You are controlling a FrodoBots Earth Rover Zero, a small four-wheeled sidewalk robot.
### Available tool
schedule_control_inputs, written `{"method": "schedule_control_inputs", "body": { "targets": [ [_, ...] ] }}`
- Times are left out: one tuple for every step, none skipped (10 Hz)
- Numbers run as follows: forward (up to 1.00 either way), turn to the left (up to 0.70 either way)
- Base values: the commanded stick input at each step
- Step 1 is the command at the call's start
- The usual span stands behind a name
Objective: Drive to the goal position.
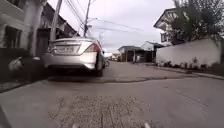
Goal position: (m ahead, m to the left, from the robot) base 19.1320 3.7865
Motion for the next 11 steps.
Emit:
{"method": "schedule_control_inputs", "body": {
  "targets": [
    [0.70,0.00],
    [0.70,0.00],
    [0.70,0.00],
    [0.70,0.00],
    [0.70,0.00],
    [0.70,0.00],
    [0.70,-0.06],
    [0.70,-0.35],
    [0.70,-0.18],
    [0.70,-0.03],
    [0.70,0.00]
  ]
}}
